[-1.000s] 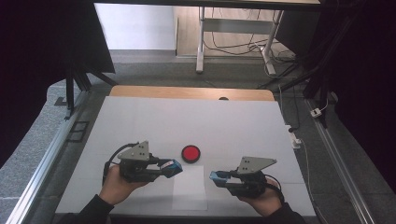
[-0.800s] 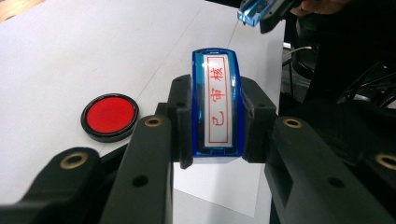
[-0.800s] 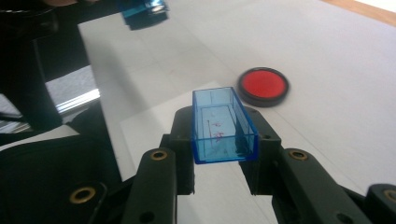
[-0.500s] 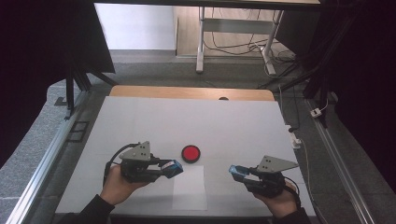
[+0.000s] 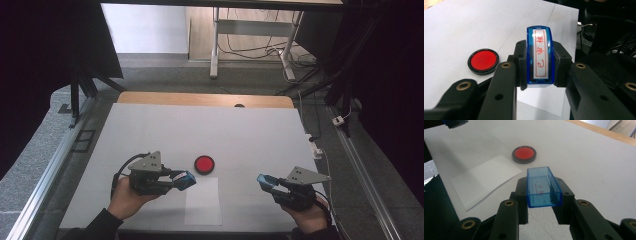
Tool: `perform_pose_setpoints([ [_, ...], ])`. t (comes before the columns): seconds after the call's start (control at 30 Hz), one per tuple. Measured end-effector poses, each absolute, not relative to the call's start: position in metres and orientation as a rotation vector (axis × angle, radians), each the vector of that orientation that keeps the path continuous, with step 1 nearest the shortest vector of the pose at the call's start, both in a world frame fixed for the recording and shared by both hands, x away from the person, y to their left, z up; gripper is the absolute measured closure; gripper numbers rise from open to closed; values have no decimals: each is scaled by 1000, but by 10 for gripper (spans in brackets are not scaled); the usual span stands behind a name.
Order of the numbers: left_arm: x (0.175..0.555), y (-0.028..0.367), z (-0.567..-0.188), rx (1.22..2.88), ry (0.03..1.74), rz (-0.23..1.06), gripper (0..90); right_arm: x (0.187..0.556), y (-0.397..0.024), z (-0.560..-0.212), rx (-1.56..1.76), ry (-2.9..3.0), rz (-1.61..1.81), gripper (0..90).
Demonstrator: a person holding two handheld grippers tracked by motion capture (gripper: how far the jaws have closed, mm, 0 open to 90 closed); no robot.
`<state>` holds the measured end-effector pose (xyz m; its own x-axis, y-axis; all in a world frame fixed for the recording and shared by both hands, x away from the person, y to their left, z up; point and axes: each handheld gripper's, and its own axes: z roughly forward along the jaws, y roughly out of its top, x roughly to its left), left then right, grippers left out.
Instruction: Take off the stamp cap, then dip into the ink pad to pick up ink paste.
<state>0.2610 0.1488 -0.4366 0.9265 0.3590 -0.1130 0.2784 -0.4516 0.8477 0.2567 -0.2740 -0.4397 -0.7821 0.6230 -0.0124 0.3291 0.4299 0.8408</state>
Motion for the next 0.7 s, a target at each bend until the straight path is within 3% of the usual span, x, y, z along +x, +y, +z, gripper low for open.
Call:
perform_pose_setpoints([
  [0.7,265,148,-438,2072,488,107,696,257,-288,-442,872,2331,1258,691],
])
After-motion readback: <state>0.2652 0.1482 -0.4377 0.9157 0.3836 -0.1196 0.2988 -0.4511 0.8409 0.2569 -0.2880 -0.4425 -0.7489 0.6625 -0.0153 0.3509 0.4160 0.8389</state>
